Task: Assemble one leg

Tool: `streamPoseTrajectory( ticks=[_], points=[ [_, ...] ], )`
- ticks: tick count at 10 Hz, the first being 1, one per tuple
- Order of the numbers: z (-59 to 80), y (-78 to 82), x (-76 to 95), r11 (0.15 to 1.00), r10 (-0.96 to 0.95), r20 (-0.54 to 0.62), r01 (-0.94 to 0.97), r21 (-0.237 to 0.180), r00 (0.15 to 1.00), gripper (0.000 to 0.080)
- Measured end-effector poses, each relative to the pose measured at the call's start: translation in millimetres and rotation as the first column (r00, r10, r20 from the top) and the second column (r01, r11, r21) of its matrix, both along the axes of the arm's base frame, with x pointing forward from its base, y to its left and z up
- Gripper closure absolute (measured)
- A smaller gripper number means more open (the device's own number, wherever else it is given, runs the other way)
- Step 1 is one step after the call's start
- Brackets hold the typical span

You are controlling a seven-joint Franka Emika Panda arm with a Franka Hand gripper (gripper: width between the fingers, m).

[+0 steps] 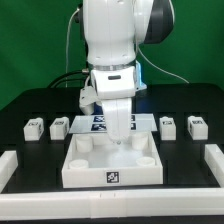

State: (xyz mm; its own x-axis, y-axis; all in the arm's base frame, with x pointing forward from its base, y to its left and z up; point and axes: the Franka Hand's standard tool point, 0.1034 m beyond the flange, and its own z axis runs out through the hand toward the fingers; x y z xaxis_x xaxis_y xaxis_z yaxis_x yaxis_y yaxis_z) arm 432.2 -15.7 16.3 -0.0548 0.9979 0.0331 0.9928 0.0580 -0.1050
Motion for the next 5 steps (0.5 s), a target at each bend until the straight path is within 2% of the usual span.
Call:
streamPoseTrajectory(
  ticks=[1,2,3,4,5],
  points=[
    [0.0,0.0,0.0,1.0,0.0,0.0,0.0,0.0,1.0,0.0554],
    [-0.2,0.0,-0.3,1.0,0.0,-0.001,0.0,0.0,1.0,0.069],
    [0.1,-0.2,0.3,1.0,-0.001,0.002,0.001,0.0,1.0,0.069],
    [0.2,-0.5,0.8,1.0,-0.002,0.004,0.002,0.0,1.0,0.074],
    [0.2,-0.5,0.8,1.0,-0.002,0.004,0.002,0.0,1.0,0.074]
  ],
)
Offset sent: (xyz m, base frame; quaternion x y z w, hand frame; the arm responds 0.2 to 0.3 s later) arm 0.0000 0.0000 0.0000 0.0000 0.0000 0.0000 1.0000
